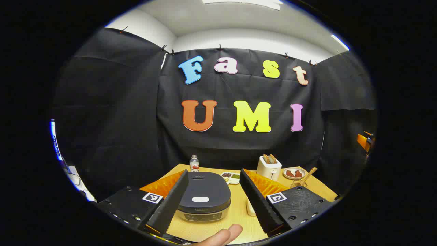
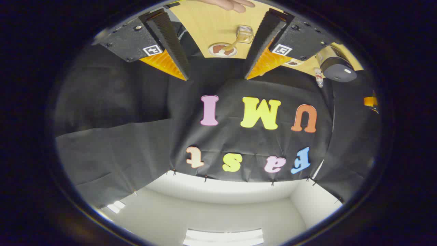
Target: Close the left gripper, press the button to open the rice cooker; take a wooden spoon from the chopstick holder with the right hand, scoop a spoonful of rice and pour it into the rice cooker, then put the wooden spoon back into the chopstick holder.
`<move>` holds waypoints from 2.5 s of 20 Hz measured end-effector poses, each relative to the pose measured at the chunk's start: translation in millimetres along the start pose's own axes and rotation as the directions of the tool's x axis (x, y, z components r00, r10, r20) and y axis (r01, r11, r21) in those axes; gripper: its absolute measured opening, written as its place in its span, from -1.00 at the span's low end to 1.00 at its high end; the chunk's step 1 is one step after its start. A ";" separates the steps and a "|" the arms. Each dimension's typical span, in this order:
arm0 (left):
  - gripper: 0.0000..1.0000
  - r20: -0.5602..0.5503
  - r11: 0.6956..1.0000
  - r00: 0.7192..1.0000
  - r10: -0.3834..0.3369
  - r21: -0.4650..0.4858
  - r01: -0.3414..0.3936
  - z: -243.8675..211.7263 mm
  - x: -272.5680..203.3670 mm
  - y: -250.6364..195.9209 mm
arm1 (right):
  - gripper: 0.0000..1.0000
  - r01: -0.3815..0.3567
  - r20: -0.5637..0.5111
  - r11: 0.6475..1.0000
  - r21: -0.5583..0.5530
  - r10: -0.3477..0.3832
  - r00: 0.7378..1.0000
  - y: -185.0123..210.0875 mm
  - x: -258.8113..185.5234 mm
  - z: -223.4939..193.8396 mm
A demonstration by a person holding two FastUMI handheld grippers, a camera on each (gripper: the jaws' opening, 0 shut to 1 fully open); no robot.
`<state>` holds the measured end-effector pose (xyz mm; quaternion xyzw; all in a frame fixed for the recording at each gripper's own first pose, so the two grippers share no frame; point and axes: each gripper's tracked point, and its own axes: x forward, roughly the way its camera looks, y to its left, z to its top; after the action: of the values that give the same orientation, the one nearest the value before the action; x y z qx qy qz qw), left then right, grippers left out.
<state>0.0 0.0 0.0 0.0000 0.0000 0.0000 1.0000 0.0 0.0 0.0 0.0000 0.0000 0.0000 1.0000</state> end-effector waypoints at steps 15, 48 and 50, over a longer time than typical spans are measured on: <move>0.73 0.034 0.998 0.999 0.025 0.063 -0.027 -12.1 11.1 9.3 | 1.00 0.015 0.008 0.999 0.035 -0.015 1.000 -4.0 -0.8 -1.3; -1.00 -0.372 0.994 0.922 0.106 0.035 -0.100 -151.8 95.6 55.9 | 1.00 -0.116 -0.146 0.993 0.032 0.120 0.982 38.8 4.9 -89.7; -1.00 -0.382 0.994 0.918 0.105 0.044 -0.096 -155.6 101.3 52.0 | 1.00 -0.119 -0.161 0.993 0.027 0.122 0.980 39.5 6.8 -95.2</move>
<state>101.3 52.0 -155.6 0.0121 0.1958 0.0513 0.9792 6.8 39.5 -95.2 0.0087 0.0812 0.0604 0.9948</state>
